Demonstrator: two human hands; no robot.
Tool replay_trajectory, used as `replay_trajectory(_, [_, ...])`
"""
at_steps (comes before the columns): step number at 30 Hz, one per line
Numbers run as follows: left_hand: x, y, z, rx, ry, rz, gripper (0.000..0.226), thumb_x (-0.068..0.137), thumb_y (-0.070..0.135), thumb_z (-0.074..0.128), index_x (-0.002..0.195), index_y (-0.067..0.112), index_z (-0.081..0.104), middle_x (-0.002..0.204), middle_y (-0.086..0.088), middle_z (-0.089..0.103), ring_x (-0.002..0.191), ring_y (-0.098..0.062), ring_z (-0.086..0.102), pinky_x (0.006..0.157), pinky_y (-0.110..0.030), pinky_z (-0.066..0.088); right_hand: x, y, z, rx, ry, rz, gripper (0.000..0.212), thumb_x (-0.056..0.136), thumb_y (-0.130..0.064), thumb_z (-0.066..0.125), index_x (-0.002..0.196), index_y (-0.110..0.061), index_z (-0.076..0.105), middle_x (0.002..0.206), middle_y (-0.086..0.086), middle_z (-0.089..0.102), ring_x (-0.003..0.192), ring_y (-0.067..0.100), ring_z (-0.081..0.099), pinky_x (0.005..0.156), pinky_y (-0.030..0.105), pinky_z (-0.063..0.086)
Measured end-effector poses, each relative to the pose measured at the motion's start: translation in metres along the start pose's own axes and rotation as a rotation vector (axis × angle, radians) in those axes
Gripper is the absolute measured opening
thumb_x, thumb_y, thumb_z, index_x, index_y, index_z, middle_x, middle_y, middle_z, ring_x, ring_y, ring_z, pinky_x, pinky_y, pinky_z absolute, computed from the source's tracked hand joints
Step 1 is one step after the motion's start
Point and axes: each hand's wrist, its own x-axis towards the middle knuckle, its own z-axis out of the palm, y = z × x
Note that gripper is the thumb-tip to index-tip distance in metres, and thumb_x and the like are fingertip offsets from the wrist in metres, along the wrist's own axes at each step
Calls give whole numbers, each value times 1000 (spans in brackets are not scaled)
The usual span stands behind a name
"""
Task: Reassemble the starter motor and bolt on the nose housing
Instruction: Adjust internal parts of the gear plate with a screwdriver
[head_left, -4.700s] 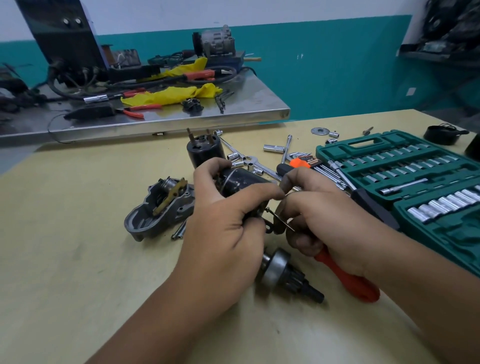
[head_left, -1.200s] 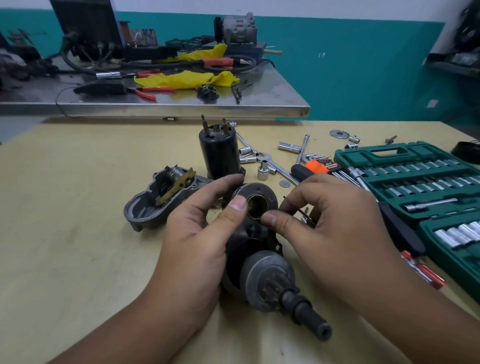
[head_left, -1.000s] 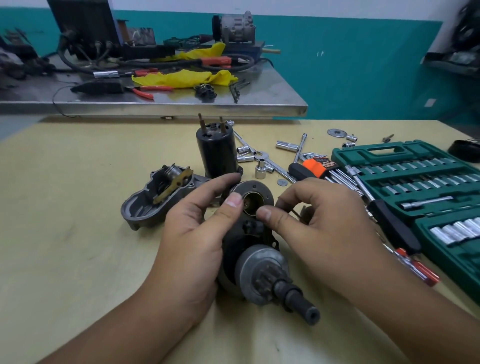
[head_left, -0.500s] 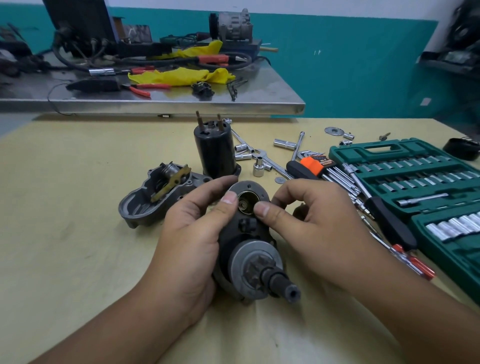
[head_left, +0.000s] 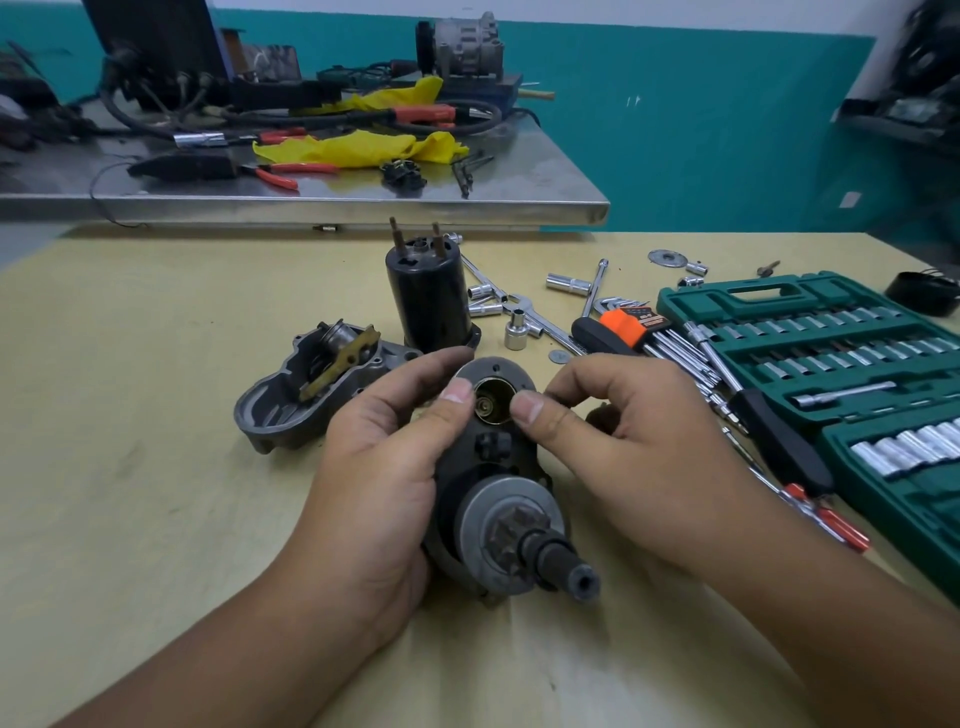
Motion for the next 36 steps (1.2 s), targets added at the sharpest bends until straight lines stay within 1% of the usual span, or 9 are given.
replay_trajectory(4, [0,1,0,1,7,-6,37,80,19,67,115,14,75,102,-16,79,85,-26,78,63,-30,61,3,-5,-8,233,-32,107,26,88,-38,68,76,-15,72,46,-9,52,43,5,43,50,18,34])
replay_trajectory(7, [0,1,-1,9,11,-24,35,79,19,67,113,17,77,102,-15,79,86,-27,78,64,-35,63,11,-2,-26,455,-15,216,16,79,-7,63,81,-12,78,59,10,63,57,21,58,56,31,49])
replay_trajectory(11, [-1,2,-1,12,18,-33,36,78,20,68,113,18,77,102,-14,79,85,-28,78,63,-37,63,10,3,-29,391,-1,149,56,84,32,46,99,-14,74,91,9,76,77,18,75,76,29,63])
replay_trajectory(15, [0,2,-2,-5,16,-41,33,77,20,68,108,18,79,101,-15,79,81,-26,78,61,-37,62,-4,10,-12,318,104,26,50,95,19,50,98,-28,67,108,-2,72,78,21,73,65,39,64])
replay_trajectory(20, [1,2,-5,-3,2,-45,32,78,21,69,108,20,79,102,-15,79,83,-26,78,63,-36,62,-8,16,-4,45,307,-180,28,94,-3,56,90,-30,61,90,-4,62,72,14,62,55,27,52])
replay_trajectory(23, [1,2,-5,-6,2,-47,32,78,21,69,108,21,79,102,-15,79,82,-26,78,62,-35,61,-8,23,-1,-61,342,-118,15,100,-10,57,97,-24,62,79,-11,61,69,14,62,64,43,54])
replay_trajectory(29, [3,2,-5,17,5,-52,35,77,24,69,111,22,78,104,-15,79,86,-35,77,76,-53,63,-4,30,-3,-190,296,91,21,95,-36,60,81,-22,67,67,-10,65,76,3,61,65,17,43])
replay_trajectory(33, [1,4,-4,-5,11,-49,33,76,23,69,108,21,79,102,-15,79,81,-30,78,64,-43,63,-11,29,-5,-122,311,151,36,95,-47,59,73,-20,68,66,-4,64,73,9,60,67,26,44])
replay_trajectory(36, [1,5,-4,-25,22,-45,33,77,21,69,108,18,78,101,-15,79,78,-28,78,60,-38,61,-27,31,-16,-211,197,70,27,82,-47,76,76,-21,74,81,-10,67,77,6,61,69,19,46])
